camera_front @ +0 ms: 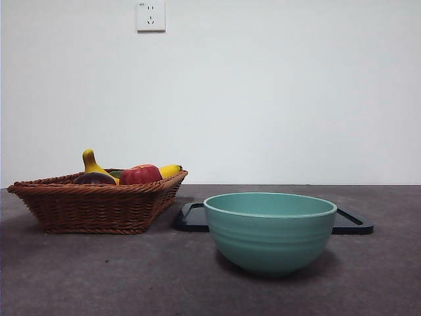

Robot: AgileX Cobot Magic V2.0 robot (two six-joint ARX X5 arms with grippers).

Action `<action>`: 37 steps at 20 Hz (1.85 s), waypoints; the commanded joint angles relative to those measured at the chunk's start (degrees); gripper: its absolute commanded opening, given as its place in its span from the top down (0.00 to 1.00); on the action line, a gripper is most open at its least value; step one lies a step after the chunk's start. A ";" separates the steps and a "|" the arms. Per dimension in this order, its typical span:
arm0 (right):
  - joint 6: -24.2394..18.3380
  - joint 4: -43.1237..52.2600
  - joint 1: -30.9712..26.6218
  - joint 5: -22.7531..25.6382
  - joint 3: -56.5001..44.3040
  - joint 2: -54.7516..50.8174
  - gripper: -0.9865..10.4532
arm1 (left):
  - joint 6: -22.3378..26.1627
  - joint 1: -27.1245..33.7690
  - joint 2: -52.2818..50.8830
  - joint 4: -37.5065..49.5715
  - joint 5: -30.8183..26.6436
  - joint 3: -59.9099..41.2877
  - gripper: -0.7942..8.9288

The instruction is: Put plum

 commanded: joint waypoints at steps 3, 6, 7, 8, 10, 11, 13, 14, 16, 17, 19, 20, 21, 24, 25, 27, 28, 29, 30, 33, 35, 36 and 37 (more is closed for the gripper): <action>-0.17 0.35 0.24 -0.04 1.11 0.20 0.56 | 0.66 -0.13 0.11 0.46 0.15 1.22 0.50; -0.17 0.35 0.24 -0.04 1.11 0.20 0.56 | 0.42 -0.13 0.11 0.50 0.15 1.29 0.50; -0.17 0.35 0.24 -0.04 1.11 0.20 0.56 | 0.22 -0.13 0.15 0.66 0.15 1.29 0.50; -0.17 0.35 0.24 -0.04 1.11 0.20 0.56 | 0.24 -0.13 0.24 0.79 0.15 1.36 0.50; -0.17 0.35 0.24 -0.04 1.11 0.20 0.56 | 0.17 -0.13 1.03 1.44 0.15 1.75 0.51; -0.17 0.35 0.24 -0.04 1.11 0.20 0.56 | 0.17 -0.17 1.90 1.51 0.15 2.43 0.51; -0.17 0.35 0.24 -0.04 1.11 0.20 0.56 | 0.15 -0.37 4.46 2.14 0.11 4.31 0.51; -0.17 0.35 0.24 -0.04 1.11 0.20 0.56 | 0.15 -0.74 6.25 2.89 0.09 5.51 0.51; -0.17 0.35 0.24 -0.04 1.11 0.20 0.56 | 0.00 -1.95 10.56 4.13 -0.15 8.28 0.51; -0.17 0.35 0.24 -0.04 1.11 0.20 0.56 | 0.00 -2.75 12.98 4.76 -0.57 9.81 0.51; -0.17 0.35 0.24 -0.04 1.11 0.20 0.56 | 0.02 -4.85 18.25 6.40 -2.54 12.79 0.51; -0.17 0.35 0.24 -0.04 1.11 0.20 0.56 | 0.02 -6.14 21.33 7.02 -4.11 14.60 0.51; -0.17 0.35 0.24 -0.04 1.11 0.20 0.56 | 0.04 -7.19 23.96 7.37 -5.31 16.11 0.51; -0.17 0.35 0.24 -0.04 1.11 0.20 0.56 | 0.57 -10.34 33.03 7.58 -9.51 21.51 0.51; -0.17 0.35 0.24 -0.04 1.11 0.20 0.56 | 0.94 -11.13 35.80 7.63 -11.02 23.12 0.51; -0.17 0.35 0.24 -0.04 1.11 0.22 0.56 | 1.79 -12.52 41.33 7.98 -13.18 25.97 0.51; -0.17 0.35 0.24 -0.02 1.11 0.20 0.56 | 2.25 -13.05 44.26 8.41 -13.97 27.12 0.51; -0.17 0.35 0.24 -0.02 1.11 0.22 0.56 | 2.34 -13.38 46.29 9.18 -14.32 27.63 0.51; -0.17 0.35 0.24 -0.02 1.11 0.22 0.56 | 2.40 -13.75 48.57 10.45 -14.64 27.76 0.51; -0.17 0.35 0.24 -0.02 1.11 0.22 0.56 | 2.47 -14.38 53.99 12.68 -16.06 27.76 0.51; -0.17 0.35 0.24 -0.02 1.11 0.22 0.56 | 3.63 -14.67 57.77 14.08 -16.85 27.76 0.51; -0.17 0.35 0.24 -0.02 1.11 0.22 0.56 | 3.69 -14.71 59.54 14.91 -16.85 27.76 0.51; -0.17 0.35 0.24 -0.02 1.11 0.22 0.56 | 3.69 -14.75 61.09 15.76 -16.90 27.76 0.51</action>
